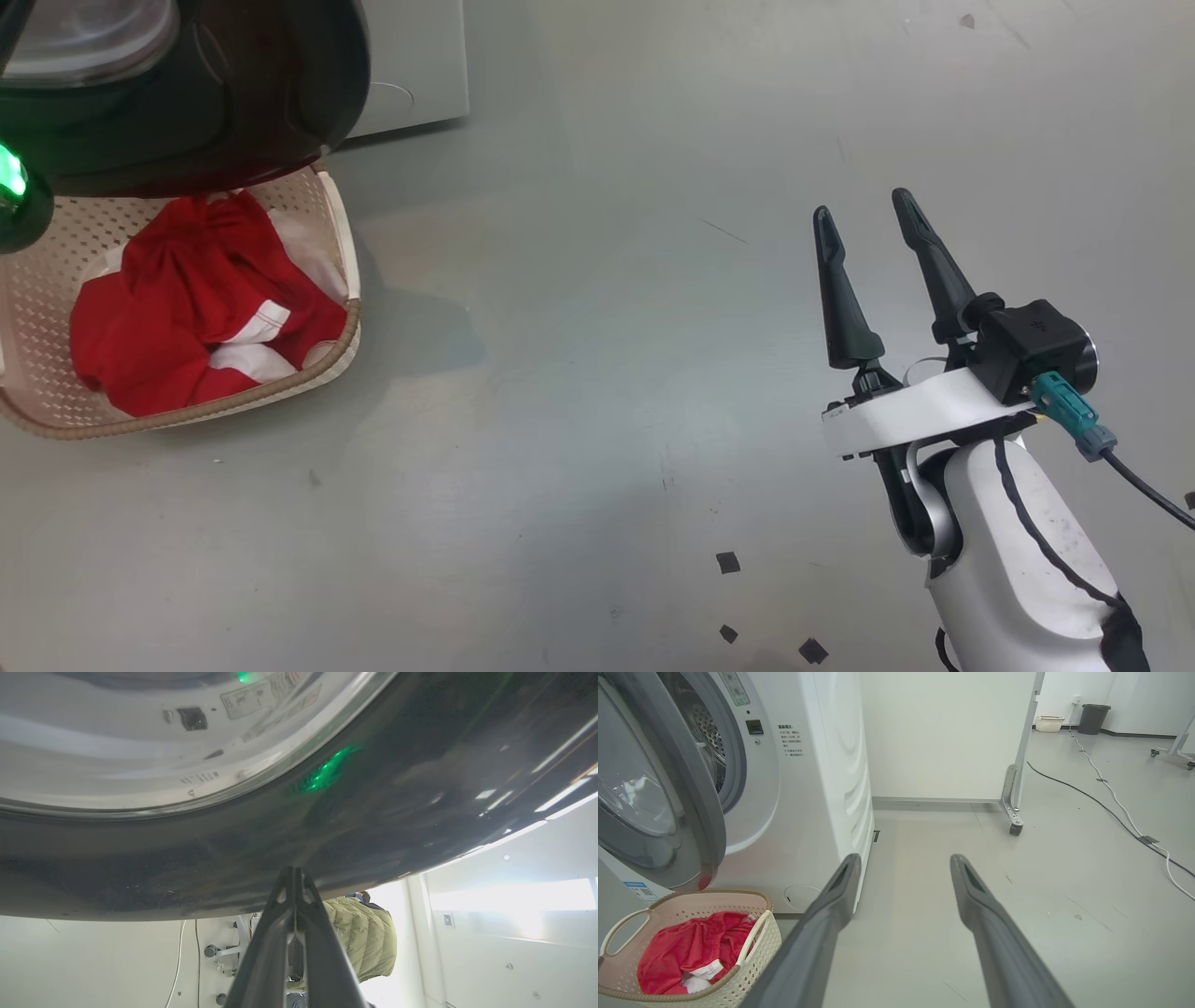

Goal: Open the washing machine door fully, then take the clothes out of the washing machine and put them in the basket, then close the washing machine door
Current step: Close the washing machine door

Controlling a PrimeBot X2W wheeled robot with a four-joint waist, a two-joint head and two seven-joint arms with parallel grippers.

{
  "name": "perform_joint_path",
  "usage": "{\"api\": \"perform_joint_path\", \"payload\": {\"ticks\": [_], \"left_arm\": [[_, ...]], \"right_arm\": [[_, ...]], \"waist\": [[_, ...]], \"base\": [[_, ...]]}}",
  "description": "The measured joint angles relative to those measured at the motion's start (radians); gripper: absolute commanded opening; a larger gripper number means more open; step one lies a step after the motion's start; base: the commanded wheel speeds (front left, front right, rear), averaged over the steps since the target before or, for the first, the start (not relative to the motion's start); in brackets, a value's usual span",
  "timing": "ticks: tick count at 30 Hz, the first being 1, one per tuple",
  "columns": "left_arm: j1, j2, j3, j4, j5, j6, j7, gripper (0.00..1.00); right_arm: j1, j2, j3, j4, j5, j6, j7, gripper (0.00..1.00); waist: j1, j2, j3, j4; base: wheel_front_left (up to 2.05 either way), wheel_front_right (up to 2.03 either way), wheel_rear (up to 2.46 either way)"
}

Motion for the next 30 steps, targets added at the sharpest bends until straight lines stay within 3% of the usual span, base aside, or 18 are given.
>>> {"api": "perform_joint_path", "payload": {"ticks": [8,9,10,11,12,13,21,30], "left_arm": [[0.111,-0.038,0.042,0.011,-0.019,-0.085,0.005,0.0],[0.147,-0.044,0.056,0.015,-0.025,-0.114,-0.002,0.11],[0.164,-0.048,0.065,0.015,-0.027,-0.127,-0.002,0.48],[0.182,-0.054,0.073,0.015,-0.027,-0.142,-0.002,0.67],[0.2,-0.059,0.079,0.015,-0.028,-0.153,-0.005,0.95],[0.219,-0.064,0.083,0.016,-0.03,-0.156,-0.009,1.0],[0.355,-0.099,0.104,0.012,-0.021,-0.184,-0.037,1.0],[0.499,-0.186,0.122,-0.021,0.004,-0.188,-0.086,1.0]], "right_arm": [[0.003,0.0,-0.024,0.019,-0.024,-0.007,0.0,1.0],[0.004,0.0,-0.032,0.024,-0.029,-0.007,0.0,1.0],[0.004,0.0,-0.037,0.026,-0.03,-0.007,0.0,1.0],[0.005,0.0,-0.041,0.03,-0.03,-0.007,0.0,1.0],[0.006,0.0,-0.043,0.034,-0.03,-0.007,0.0,1.0],[0.008,0.0,-0.044,0.038,-0.03,-0.007,0.0,1.0],[0.052,-0.003,-0.068,0.06,-0.037,-0.002,0.0,1.0],[0.099,-0.007,-0.084,0.079,-0.041,0.007,0.0,1.0]], "waist": [[0.0,0.0,-0.031,0.055],[0.0,0.0,-0.042,0.07],[0.0,0.0,-0.048,0.077],[0.0,0.0,-0.054,0.085],[0.0,0.0,-0.06,0.092],[0.0,0.0,-0.067,0.099],[0.0,0.0,-0.125,0.157],[0.0,0.0,-0.197,0.214]], "base": [[0.0,0.0,0.0],[0.0,0.0,0.0],[0.0,0.0,0.0],[0.0,0.0,0.0],[0.0,0.0,0.0],[0.0,0.0,0.0],[0.0,0.0,0.0],[0.0,0.0,0.0]]}}
